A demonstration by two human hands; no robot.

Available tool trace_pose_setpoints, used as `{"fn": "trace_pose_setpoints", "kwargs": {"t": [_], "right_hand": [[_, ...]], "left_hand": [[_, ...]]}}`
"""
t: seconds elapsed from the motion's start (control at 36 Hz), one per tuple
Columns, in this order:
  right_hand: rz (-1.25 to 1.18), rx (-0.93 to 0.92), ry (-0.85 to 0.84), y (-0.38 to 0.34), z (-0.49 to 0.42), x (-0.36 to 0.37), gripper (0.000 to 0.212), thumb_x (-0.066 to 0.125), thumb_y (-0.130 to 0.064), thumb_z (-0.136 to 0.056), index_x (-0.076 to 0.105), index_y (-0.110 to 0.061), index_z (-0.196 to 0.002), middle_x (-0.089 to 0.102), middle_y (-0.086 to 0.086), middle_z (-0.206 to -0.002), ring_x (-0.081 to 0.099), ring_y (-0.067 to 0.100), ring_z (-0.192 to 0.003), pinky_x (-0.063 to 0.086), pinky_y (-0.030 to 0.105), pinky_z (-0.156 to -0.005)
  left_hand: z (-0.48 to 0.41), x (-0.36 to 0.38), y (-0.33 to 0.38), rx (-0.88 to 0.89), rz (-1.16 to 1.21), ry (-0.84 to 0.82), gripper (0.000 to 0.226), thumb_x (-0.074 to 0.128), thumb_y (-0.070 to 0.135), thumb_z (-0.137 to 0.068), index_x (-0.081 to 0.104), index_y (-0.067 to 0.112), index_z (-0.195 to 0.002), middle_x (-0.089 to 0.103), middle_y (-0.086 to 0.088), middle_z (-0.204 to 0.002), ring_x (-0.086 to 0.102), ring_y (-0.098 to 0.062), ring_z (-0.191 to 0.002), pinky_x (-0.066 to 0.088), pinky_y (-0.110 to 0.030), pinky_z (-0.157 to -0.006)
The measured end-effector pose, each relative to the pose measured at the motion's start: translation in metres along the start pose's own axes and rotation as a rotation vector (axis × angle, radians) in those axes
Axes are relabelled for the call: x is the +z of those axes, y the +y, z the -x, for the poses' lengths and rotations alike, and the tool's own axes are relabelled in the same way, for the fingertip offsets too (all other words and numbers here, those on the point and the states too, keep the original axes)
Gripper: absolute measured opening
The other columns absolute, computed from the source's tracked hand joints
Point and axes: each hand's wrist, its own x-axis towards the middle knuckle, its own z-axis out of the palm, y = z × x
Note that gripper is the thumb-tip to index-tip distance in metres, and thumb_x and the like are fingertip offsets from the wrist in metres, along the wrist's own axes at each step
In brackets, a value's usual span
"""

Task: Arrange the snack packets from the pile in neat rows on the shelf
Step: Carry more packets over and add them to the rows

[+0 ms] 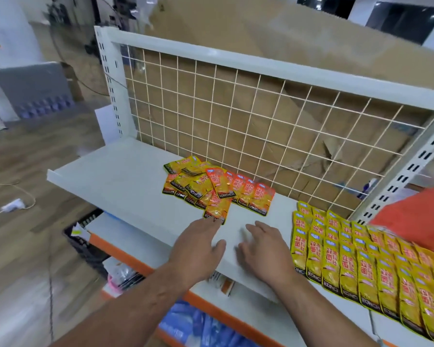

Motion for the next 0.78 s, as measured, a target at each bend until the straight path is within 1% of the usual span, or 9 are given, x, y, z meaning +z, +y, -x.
{"fn": "trace_pose_setpoints", "kwargs": {"t": [0.06, 0.14, 0.22, 0.31, 0.36, 0.44, 0.5, 0.61, 0.78], "right_hand": [[-0.010, 0.014, 0.005, 0.004, -0.013, 0.000, 0.055, 0.050, -0.049, -0.088, 0.055, -0.022, -0.135, 0.052, 0.000, -0.142, 0.044, 0.025, -0.132, 0.039, 0.036, -0.108], [-0.070, 0.057, 0.046, 0.007, -0.033, -0.007, 0.042, 0.057, -0.037, -0.092, 0.059, -0.017, -0.129, 0.056, 0.004, -0.133, 0.049, 0.028, -0.123, 0.042, 0.036, -0.100], [-0.130, 0.096, 0.069, 0.016, -0.058, -0.009, 0.038, 0.056, -0.033, -0.092, 0.062, -0.018, -0.126, 0.060, 0.005, -0.124, 0.053, 0.026, -0.117, 0.043, 0.034, -0.095], [-0.148, 0.146, 0.065, 0.024, -0.082, -0.011, 0.026, 0.051, -0.035, -0.092, 0.067, -0.023, -0.109, 0.063, 0.004, -0.104, 0.061, 0.025, -0.103, 0.043, 0.031, -0.074], [-0.087, 0.185, 0.075, 0.028, -0.096, -0.015, 0.025, 0.048, -0.038, -0.094, 0.065, -0.022, -0.103, 0.062, 0.005, -0.099, 0.062, 0.027, -0.096, 0.039, 0.031, -0.067], [-0.085, 0.236, 0.096, 0.035, -0.116, -0.018, 0.028, 0.047, -0.039, -0.094, 0.061, -0.018, -0.105, 0.062, 0.009, -0.100, 0.062, 0.031, -0.094, 0.045, 0.034, -0.071], [-0.087, 0.260, 0.089, 0.040, -0.131, -0.018, 0.035, 0.046, -0.044, -0.095, 0.057, -0.015, -0.112, 0.063, 0.010, -0.105, 0.062, 0.032, -0.098, 0.046, 0.035, -0.074], [-0.101, 0.337, 0.079, 0.044, -0.154, -0.018, 0.051, 0.048, -0.057, -0.094, 0.053, -0.012, -0.118, 0.063, 0.011, -0.116, 0.061, 0.032, -0.109, 0.047, 0.036, -0.084], [-0.145, 0.425, 0.037, 0.051, -0.170, -0.015, 0.059, 0.065, -0.060, -0.082, 0.054, -0.013, -0.116, 0.065, 0.009, -0.118, 0.063, 0.029, -0.109, 0.049, 0.034, -0.084]], "left_hand": [[-0.013, 0.000, 0.004, 0.023, 0.001, 0.006, 0.052, 0.049, 0.040, -0.097, 0.043, 0.025, -0.146, 0.048, 0.006, -0.144, 0.038, -0.014, -0.133, 0.030, -0.026, -0.108], [-0.039, 0.006, 0.008, 0.058, -0.048, 0.010, 0.046, 0.046, 0.037, -0.098, 0.050, 0.022, -0.140, 0.054, 0.004, -0.137, 0.041, -0.016, -0.128, 0.033, -0.028, -0.106], [-0.069, 0.012, 0.014, 0.123, -0.081, 0.016, 0.041, 0.042, 0.028, -0.095, 0.061, 0.015, -0.129, 0.064, -0.004, -0.123, 0.051, -0.024, -0.117, 0.040, -0.034, -0.103], [-0.100, 0.019, 0.022, 0.178, -0.107, 0.055, 0.036, 0.041, 0.020, -0.090, 0.069, 0.012, -0.111, 0.069, -0.009, -0.107, 0.057, -0.029, -0.103, 0.046, -0.038, -0.091], [-0.120, 0.023, 0.029, 0.144, -0.167, 0.025, 0.027, 0.042, 0.016, -0.091, 0.067, 0.016, -0.101, 0.066, -0.005, -0.103, 0.054, -0.026, -0.101, 0.044, -0.036, -0.080], [-0.149, 0.030, 0.037, 0.083, -0.243, -0.030, 0.013, 0.047, 0.012, -0.091, 0.060, 0.016, -0.090, 0.063, -0.005, -0.097, 0.054, -0.025, -0.097, 0.033, -0.034, -0.068], [-0.169, 0.035, 0.041, 0.084, -0.278, -0.054, 0.012, 0.050, 0.014, -0.092, 0.061, 0.015, -0.095, 0.064, -0.007, -0.101, 0.055, -0.025, -0.099, 0.038, -0.034, -0.072], [-0.200, 0.041, 0.050, 0.018, -0.339, -0.104, 0.024, 0.052, 0.022, -0.094, 0.057, 0.014, -0.117, 0.063, -0.010, -0.114, 0.057, -0.028, -0.109, 0.046, -0.035, -0.083], [-0.217, 0.052, 0.052, -0.113, -0.307, -0.142, 0.031, 0.061, 0.022, -0.091, 0.055, 0.012, -0.119, 0.061, -0.012, -0.118, 0.060, -0.030, -0.110, 0.049, -0.036, -0.085]]}}
